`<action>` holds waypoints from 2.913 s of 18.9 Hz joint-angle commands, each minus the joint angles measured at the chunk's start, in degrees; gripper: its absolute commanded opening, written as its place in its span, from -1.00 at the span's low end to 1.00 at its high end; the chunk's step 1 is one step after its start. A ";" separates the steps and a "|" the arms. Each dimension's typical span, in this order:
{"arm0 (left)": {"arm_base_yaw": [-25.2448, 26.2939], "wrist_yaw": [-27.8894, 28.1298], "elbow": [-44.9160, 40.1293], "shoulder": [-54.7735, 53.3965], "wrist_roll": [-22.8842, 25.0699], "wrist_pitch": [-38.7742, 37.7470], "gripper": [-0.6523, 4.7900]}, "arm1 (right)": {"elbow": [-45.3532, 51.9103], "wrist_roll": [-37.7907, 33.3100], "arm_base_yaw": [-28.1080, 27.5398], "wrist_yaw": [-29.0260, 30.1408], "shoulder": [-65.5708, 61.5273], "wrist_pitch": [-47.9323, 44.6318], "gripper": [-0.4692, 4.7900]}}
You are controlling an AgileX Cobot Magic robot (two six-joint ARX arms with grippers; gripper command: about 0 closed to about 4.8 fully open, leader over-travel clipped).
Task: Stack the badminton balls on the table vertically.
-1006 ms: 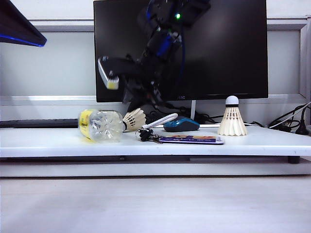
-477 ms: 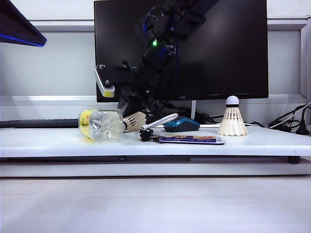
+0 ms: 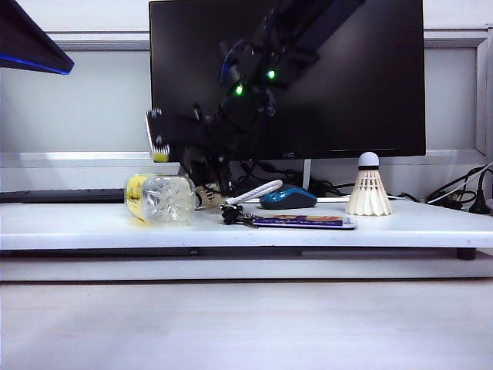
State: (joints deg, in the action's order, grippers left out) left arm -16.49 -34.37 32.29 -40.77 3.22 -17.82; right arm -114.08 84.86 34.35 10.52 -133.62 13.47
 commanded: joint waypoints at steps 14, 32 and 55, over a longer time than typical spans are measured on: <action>-0.04 -0.15 0.28 0.11 0.42 0.81 -0.78 | -0.26 -11.32 1.53 -15.56 3.93 6.56 -0.28; -0.04 -1.11 0.28 0.11 -0.28 0.17 -0.78 | -3.91 -2.38 1.40 -10.38 6.80 28.24 -0.28; -0.04 -1.64 0.26 0.09 0.00 0.63 -0.78 | -3.91 1.11 0.04 -6.84 3.52 22.75 -0.28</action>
State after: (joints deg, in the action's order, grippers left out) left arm -16.49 -35.57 32.29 -40.77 3.01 -17.89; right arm -117.73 86.02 34.24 2.72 -130.23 37.15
